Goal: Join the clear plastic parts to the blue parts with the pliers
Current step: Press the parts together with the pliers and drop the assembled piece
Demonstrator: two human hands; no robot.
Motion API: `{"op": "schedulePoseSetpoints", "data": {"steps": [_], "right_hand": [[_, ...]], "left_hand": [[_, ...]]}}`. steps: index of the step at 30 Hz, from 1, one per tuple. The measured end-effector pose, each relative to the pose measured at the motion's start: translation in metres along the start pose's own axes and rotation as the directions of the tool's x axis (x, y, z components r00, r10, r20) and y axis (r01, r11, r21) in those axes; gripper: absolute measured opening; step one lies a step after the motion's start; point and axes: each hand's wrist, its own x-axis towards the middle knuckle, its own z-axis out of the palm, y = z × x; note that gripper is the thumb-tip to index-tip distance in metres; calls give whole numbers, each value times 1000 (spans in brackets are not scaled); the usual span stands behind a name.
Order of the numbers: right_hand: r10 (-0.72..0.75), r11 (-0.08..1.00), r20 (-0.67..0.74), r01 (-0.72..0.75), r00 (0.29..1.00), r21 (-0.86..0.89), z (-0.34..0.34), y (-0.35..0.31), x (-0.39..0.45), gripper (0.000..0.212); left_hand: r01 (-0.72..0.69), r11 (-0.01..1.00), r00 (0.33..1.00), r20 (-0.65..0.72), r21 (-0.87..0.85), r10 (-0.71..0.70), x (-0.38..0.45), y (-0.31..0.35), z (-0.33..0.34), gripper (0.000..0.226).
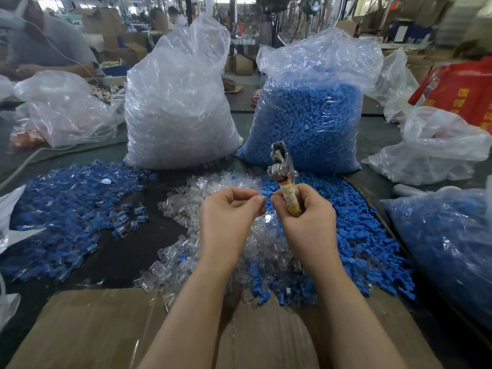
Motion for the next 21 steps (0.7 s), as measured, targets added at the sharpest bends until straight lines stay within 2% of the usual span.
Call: {"op": "schedulePoseSetpoints", "data": {"steps": [6, 12, 16, 21], "right_hand": [[-8, 995, -61, 2, 998, -99, 3, -2, -1, 35], [24, 995, -48, -29, 999, -100, 5, -2, 0, 26], [43, 999, 13, -43, 999, -26, 4, -1, 3, 11], [64, 996, 133, -72, 989, 60, 0, 1, 4, 7]], "left_hand": [[-141, 974, 988, -32, 176, 149, -4, 2, 5, 17], [-297, 862, 945, -2, 411, 327, -9, 4, 8, 9], [-346, 816, 924, 17, 463, 382, -10, 4, 6, 10], [-340, 824, 922, -12, 452, 387, -7, -1, 3, 7]]}}
